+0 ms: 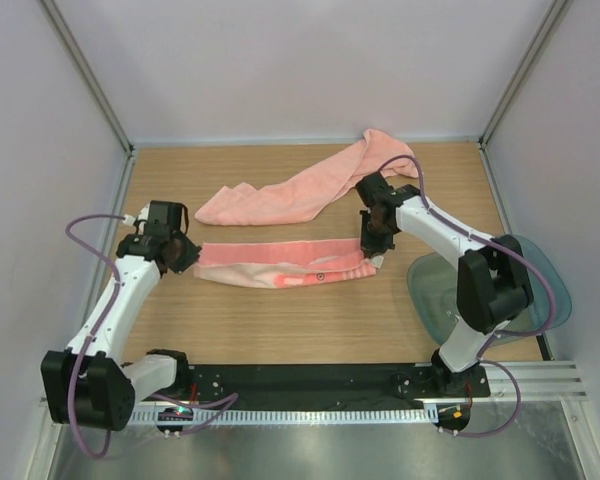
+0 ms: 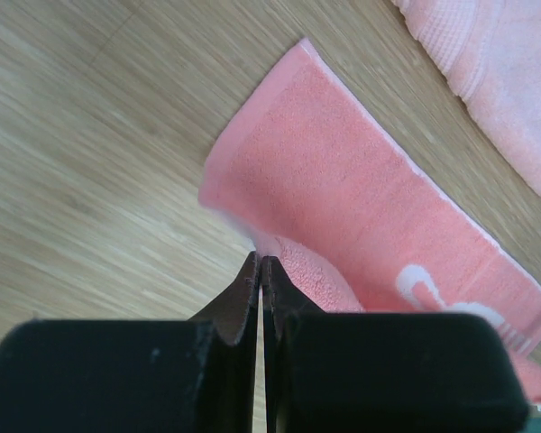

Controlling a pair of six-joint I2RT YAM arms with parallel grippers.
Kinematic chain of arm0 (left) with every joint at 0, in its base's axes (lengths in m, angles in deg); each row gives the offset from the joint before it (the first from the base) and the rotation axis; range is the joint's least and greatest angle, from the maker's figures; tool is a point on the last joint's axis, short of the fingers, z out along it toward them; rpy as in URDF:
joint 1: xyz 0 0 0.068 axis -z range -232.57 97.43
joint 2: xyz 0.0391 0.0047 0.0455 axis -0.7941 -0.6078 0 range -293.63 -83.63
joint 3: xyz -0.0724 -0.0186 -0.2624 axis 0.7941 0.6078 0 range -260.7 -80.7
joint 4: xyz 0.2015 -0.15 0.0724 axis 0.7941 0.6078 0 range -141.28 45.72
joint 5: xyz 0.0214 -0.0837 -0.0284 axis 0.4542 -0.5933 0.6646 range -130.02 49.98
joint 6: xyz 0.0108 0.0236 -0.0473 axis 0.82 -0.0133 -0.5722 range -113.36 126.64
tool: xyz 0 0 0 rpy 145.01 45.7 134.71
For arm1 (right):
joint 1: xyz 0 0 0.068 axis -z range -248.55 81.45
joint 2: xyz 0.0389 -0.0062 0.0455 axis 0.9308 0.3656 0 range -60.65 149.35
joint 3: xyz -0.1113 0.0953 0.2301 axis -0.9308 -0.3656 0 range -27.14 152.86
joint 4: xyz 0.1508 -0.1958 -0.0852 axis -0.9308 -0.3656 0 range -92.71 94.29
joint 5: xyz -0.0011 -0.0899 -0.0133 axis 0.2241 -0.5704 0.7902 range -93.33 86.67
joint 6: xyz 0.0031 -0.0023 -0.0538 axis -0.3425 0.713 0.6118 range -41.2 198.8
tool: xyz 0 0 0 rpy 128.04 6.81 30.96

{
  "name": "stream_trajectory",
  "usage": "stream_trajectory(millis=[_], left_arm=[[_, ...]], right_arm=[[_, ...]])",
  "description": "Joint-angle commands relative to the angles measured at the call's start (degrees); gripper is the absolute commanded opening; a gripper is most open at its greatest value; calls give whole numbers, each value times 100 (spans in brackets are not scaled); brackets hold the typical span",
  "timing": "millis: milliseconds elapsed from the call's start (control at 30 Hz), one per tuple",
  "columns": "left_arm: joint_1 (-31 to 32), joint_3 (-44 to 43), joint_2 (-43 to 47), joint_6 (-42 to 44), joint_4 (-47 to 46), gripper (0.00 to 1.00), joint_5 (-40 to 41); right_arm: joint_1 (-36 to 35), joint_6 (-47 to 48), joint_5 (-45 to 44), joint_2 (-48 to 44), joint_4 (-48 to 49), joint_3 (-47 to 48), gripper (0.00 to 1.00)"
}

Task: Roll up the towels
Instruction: Fold the towel

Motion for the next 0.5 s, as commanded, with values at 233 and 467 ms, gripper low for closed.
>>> stream_trajectory(millis=[233,467], left_arm=[[-246,-330,-811,310,-662,0,-114],[-272,-470,-1234,380,-820,0,-123]], right_arm=[[258,346,174,603,-220,867,1],[346,390,245,928,-256,1131,1]])
